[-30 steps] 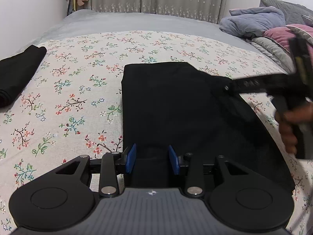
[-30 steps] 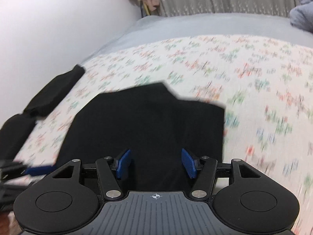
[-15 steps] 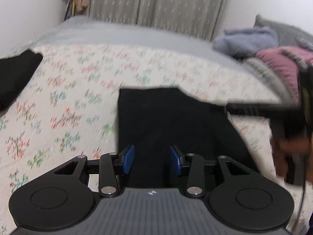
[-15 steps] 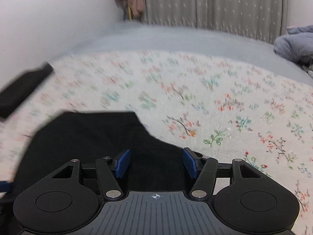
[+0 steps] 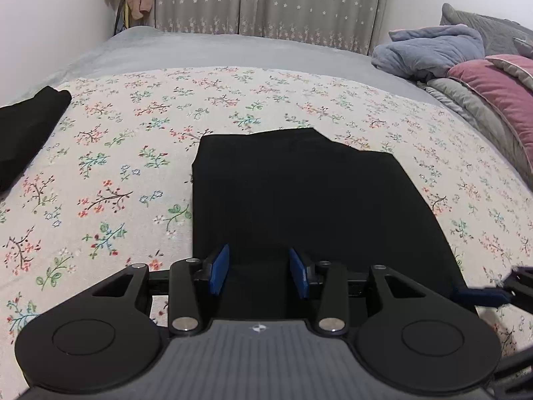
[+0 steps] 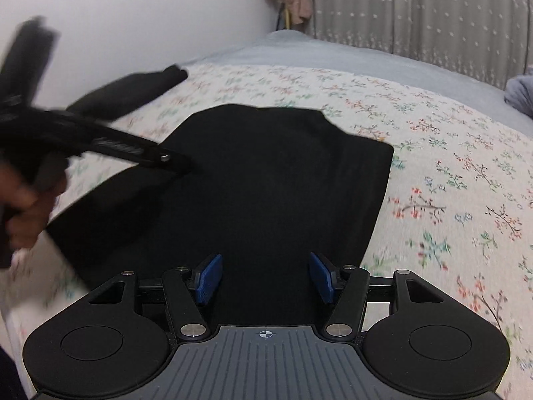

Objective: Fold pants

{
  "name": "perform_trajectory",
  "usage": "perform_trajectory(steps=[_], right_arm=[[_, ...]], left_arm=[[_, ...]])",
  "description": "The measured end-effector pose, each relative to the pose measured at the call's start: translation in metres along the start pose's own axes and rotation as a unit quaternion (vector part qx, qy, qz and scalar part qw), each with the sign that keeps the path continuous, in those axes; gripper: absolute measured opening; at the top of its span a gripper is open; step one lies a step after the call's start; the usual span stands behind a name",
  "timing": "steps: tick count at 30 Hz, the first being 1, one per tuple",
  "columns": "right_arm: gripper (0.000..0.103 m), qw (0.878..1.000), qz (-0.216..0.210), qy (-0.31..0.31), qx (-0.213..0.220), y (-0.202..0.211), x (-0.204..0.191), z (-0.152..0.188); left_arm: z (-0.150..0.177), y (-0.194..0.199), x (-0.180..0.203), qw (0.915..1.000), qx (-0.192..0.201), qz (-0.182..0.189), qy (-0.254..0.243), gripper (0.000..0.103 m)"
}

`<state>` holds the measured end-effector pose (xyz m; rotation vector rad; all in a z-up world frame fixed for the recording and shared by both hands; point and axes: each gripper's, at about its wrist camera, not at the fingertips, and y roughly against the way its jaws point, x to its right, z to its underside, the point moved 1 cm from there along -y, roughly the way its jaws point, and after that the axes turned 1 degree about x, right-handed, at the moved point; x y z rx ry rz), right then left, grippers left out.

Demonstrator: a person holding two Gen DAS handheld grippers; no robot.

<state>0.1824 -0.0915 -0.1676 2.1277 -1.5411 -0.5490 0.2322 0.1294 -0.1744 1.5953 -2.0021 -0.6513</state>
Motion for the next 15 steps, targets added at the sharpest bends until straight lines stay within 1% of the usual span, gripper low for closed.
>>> perform_trajectory(steps=[2,6,8,12,15], right_arm=[[0.057,1.000,-0.005,0.012,-0.010,0.006,-0.004,0.006],[0.057,0.999,-0.014,0.022,-0.018,0.014,-0.006,0.017],[0.058,0.999,-0.019,0.025,-0.021,0.018,-0.006,0.023],[0.059,0.998,-0.019,0.048,-0.019,0.018,-0.009,0.030],[0.061,0.998,-0.027,0.058,-0.026,0.016,-0.009,0.029]], left_arm=[[0.002,0.001,-0.004,1.0000,-0.002,0.000,0.003,0.061],[0.003,0.001,-0.015,0.9995,-0.008,0.010,0.029,0.063],[0.004,0.000,-0.018,0.9991,-0.009,0.014,0.038,0.065],[0.003,0.002,-0.017,0.9989,-0.011,0.014,0.043,0.068],[0.000,0.004,-0.025,0.9976,-0.015,0.013,0.066,0.071]])
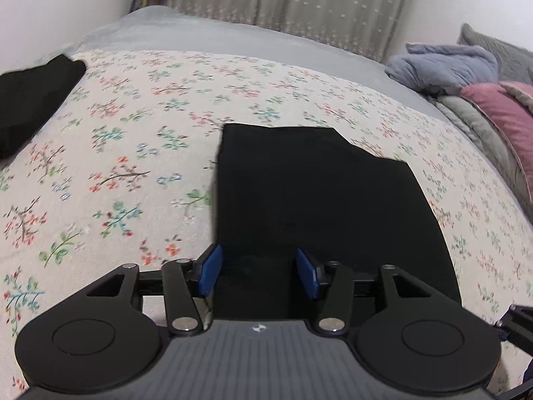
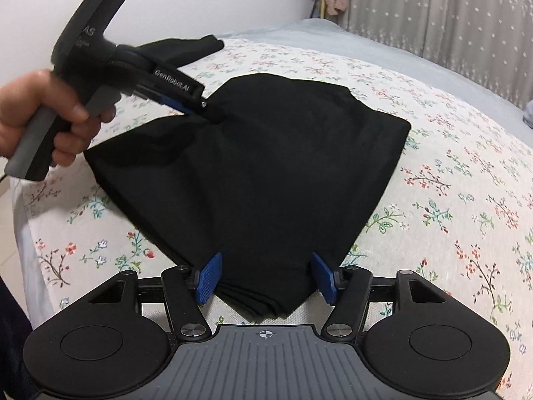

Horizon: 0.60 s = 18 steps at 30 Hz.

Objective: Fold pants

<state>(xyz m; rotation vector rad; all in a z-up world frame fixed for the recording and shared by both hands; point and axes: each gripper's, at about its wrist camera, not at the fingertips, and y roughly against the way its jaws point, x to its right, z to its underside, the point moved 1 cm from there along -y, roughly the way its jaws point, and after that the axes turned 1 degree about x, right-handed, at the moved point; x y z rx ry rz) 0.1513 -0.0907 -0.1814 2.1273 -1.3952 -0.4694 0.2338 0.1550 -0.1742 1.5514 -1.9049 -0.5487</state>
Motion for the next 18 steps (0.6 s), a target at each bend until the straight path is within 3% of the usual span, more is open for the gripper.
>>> perform_trajectory(steps=[3,5,9,13,18], right_arm=[[0.063,1.000,-0.024,0.003,-0.015,-0.002,0.009,-0.007],[0.063,0.999,-0.045,-0.012,-0.016,0.002,0.018,-0.011],[0.072,0.991,-0.082,-0.090,0.062,0.024,0.054,-0.014],[0.073,0.972,-0.085,-0.204,0.079,0.013,0.106,-0.009],[0.073,0.956,-0.106,-0.262,0.076,-0.007,0.129,-0.001]], left_arm=[[-0.003,0.005,-0.017,0.9986,0.002,0.012,0.052,0.075],[-0.006,0.008,-0.034,0.9938,0.005,0.040,0.104,0.085],[-0.009,0.005,-0.062,0.9801,-0.002,0.074,0.184,0.098],[-0.009,-0.006,-0.070,0.9737,-0.021,0.088,0.209,0.101],[-0.011,-0.012,-0.059,0.9679,-0.036,0.131,0.211,0.103]])
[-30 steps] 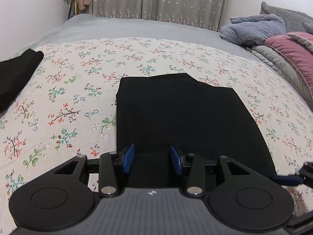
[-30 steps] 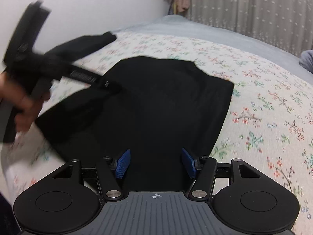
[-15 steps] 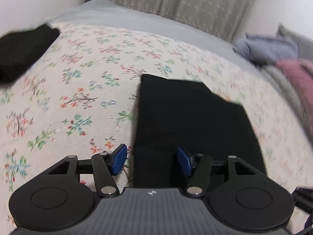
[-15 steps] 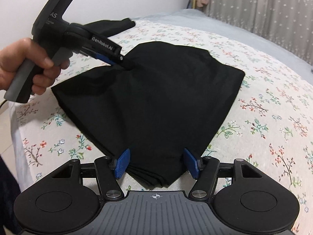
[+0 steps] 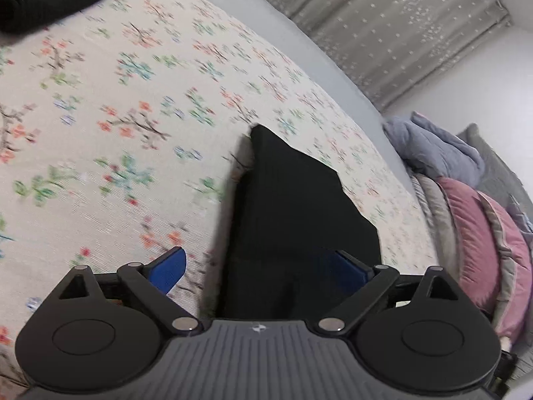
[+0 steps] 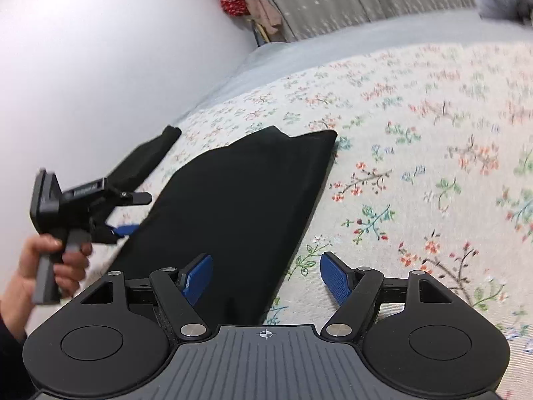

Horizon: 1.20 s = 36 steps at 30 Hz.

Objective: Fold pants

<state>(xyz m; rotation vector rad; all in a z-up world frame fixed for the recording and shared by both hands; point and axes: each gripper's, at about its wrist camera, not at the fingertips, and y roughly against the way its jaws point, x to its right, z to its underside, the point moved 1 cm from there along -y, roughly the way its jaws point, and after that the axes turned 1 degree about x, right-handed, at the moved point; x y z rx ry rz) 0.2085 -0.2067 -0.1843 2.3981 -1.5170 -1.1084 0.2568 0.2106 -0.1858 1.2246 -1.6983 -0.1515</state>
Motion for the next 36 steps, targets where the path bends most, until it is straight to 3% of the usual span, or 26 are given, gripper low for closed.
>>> perform_trajectory(steps=[9,13,20,24,26,31,34,36], right_arm=[[0.073,0.997,-0.031,-0.075,0.005,-0.029,0.013,-0.005],[0.068,0.994,-0.030,-0.103,0.010,-0.037,0.021,-0.010],[0.061,0.996,-0.003,-0.085,0.020,-0.051,0.012,-0.013],[0.052,0.997,0.009,-0.074,0.021,-0.050,0.011,-0.012],[0.041,0.996,0.008,-0.087,0.018,-0.048,0.018,-0.014],[0.041,0.995,0.000,-0.101,0.023,-0.047,0.022,-0.011],[0.042,0.996,0.006,-0.089,0.028,-0.047,0.016,-0.008],[0.041,0.996,0.011,-0.078,0.028,-0.047,0.013,-0.008]], left_arm=[[0.006,-0.017,0.012,0.9989,-0.039,0.020,-0.019,0.103],[0.008,-0.024,0.020,0.9984,-0.046,0.001,-0.034,0.103],[0.008,-0.034,0.027,0.9967,-0.049,-0.026,-0.059,0.103],[0.015,-0.033,0.044,0.9850,-0.054,-0.100,-0.130,0.103],[0.019,-0.038,0.045,0.9839,-0.055,-0.100,-0.138,0.103],[0.015,-0.050,0.046,0.9879,-0.044,-0.089,-0.119,0.103],[0.017,-0.052,0.053,0.9864,-0.035,-0.102,-0.124,0.103],[0.019,-0.047,0.057,0.9860,-0.023,-0.105,-0.128,0.092]])
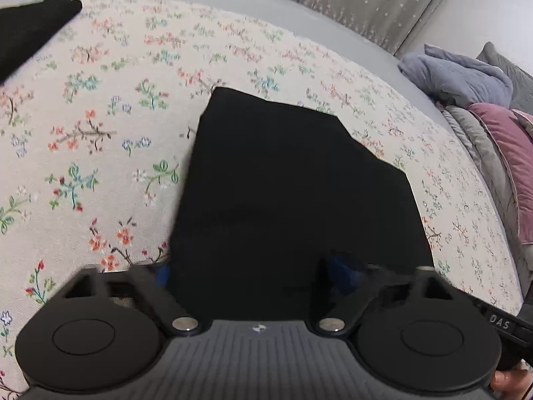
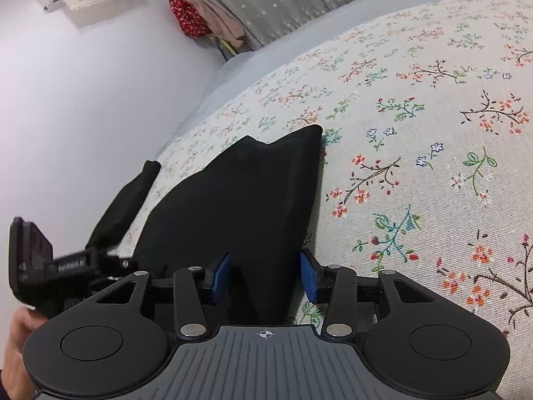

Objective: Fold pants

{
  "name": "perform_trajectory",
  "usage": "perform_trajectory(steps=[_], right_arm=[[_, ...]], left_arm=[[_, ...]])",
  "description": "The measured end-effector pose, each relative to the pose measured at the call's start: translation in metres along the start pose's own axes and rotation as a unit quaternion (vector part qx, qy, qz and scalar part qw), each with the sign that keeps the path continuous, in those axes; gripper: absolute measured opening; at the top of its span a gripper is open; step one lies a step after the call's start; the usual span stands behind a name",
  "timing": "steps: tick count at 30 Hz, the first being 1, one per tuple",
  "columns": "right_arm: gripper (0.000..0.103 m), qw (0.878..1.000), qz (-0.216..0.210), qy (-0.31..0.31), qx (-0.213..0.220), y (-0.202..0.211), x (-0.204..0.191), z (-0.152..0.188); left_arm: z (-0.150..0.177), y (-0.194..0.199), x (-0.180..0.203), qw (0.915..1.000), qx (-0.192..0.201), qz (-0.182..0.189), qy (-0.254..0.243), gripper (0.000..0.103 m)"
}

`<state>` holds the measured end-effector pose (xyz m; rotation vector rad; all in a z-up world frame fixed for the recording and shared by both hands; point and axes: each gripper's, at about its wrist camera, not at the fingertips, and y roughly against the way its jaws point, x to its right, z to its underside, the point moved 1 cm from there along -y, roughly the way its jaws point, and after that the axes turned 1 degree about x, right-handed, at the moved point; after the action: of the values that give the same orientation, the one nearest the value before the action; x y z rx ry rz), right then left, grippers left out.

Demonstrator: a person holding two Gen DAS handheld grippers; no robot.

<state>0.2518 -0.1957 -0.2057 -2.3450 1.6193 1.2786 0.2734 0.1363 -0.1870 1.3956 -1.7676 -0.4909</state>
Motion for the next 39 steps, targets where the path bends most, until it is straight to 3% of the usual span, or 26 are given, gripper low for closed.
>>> perform_trajectory(steps=[3,5,8,12,20,22,25,27,28,31,32,34,39], right_arm=[[0.025,0.999,0.024,0.030,0.001,0.000,-0.008,0.000],[0.014,0.997,0.038,0.062,0.008,0.003,-0.018,-0.002],[0.009,0.992,0.050,0.117,0.026,0.013,-0.035,-0.010],[0.008,0.983,0.073,0.159,0.057,0.033,-0.042,-0.028],[0.007,0.976,0.115,0.154,0.101,0.081,-0.007,-0.063],[0.007,0.977,0.122,0.140,0.104,0.088,0.007,-0.070],[0.008,0.982,0.132,0.114,0.078,0.081,0.036,-0.072],[0.015,0.983,0.152,0.093,0.034,0.063,0.058,-0.065],[0.026,0.983,0.165,0.083,0.016,0.054,0.070,-0.061],[0.027,0.987,0.150,0.054,0.015,0.054,0.083,-0.061],[0.033,0.987,0.153,0.051,0.019,0.056,0.082,-0.063],[0.037,0.984,0.166,0.059,0.024,0.059,0.083,-0.064],[0.040,0.988,0.146,0.046,0.032,0.055,0.089,-0.065]], left_arm=[[-0.002,0.004,-0.008,0.9994,0.012,0.021,0.026,0.070],[-0.004,0.008,-0.006,0.9988,0.025,0.030,0.031,0.048],[-0.010,0.015,0.006,0.9967,0.044,0.059,0.033,0.034],[-0.013,0.006,0.036,0.9947,0.052,0.085,0.025,0.032],[-0.014,-0.016,0.098,0.9911,0.059,0.119,-0.001,0.032],[-0.010,-0.030,0.108,0.9929,0.046,0.109,-0.005,0.033],[-0.003,-0.046,0.109,0.9977,0.026,0.062,-0.005,0.045],[-0.002,-0.049,0.105,0.9977,0.023,0.063,-0.002,0.048],[-0.003,-0.048,0.103,0.9978,0.023,0.062,0.001,0.051],[-0.005,-0.049,0.101,0.9981,0.024,0.057,-0.003,0.062],[-0.005,-0.050,0.100,0.9982,0.024,0.055,-0.001,0.065],[-0.003,-0.050,0.099,0.9979,0.023,0.060,0.007,0.065],[0.003,-0.050,0.102,0.9967,0.015,0.076,0.023,0.050]])
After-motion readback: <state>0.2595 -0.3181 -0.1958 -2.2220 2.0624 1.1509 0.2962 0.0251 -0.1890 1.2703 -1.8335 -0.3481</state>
